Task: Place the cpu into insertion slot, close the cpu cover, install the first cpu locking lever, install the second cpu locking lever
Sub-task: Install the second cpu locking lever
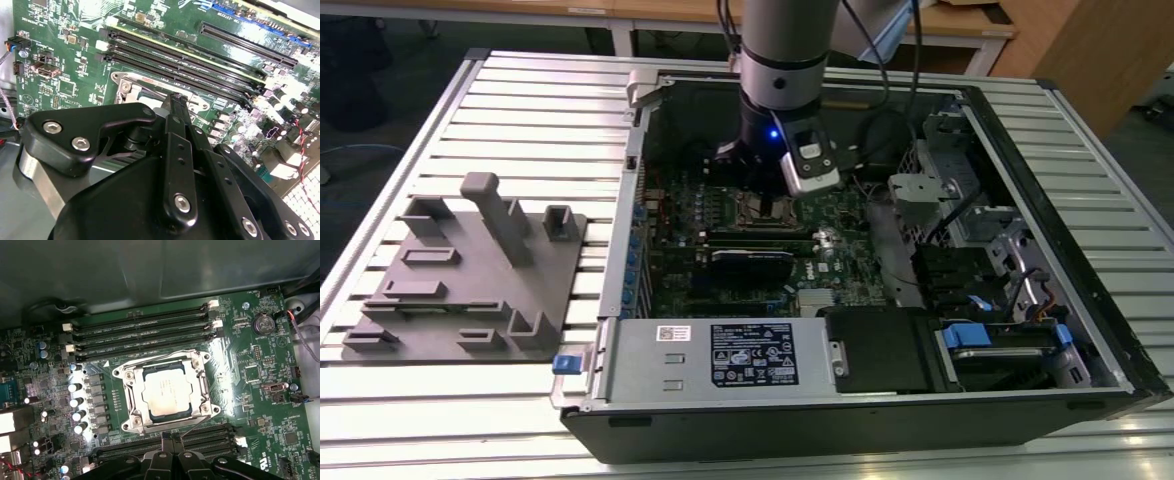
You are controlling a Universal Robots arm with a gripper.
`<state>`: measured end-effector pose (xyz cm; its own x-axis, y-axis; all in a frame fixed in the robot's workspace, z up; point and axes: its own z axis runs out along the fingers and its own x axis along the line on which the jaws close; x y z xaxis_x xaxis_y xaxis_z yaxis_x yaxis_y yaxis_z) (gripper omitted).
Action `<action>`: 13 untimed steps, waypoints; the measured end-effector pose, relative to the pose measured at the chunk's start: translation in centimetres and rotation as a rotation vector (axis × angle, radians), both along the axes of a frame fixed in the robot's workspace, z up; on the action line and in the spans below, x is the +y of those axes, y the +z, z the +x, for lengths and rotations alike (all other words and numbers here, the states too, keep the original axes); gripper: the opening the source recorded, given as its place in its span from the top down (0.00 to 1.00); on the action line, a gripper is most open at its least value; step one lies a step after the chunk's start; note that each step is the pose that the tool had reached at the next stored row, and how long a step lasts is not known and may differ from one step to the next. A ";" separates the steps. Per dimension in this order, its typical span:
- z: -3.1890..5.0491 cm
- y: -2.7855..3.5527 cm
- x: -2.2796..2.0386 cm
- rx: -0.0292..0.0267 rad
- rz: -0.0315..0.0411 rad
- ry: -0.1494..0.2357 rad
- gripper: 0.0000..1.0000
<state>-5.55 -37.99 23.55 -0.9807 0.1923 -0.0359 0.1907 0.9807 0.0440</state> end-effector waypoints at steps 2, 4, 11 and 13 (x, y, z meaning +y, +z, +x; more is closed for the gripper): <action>-0.22 -0.07 -0.03 0.0001 -0.0002 0.000 0.89; -0.40 -0.09 -0.06 0.0001 -0.0002 0.000 0.89; -0.60 -0.35 -0.17 0.0002 -0.0003 0.000 0.89; -0.63 -0.43 -0.23 0.0001 -0.0001 0.000 0.89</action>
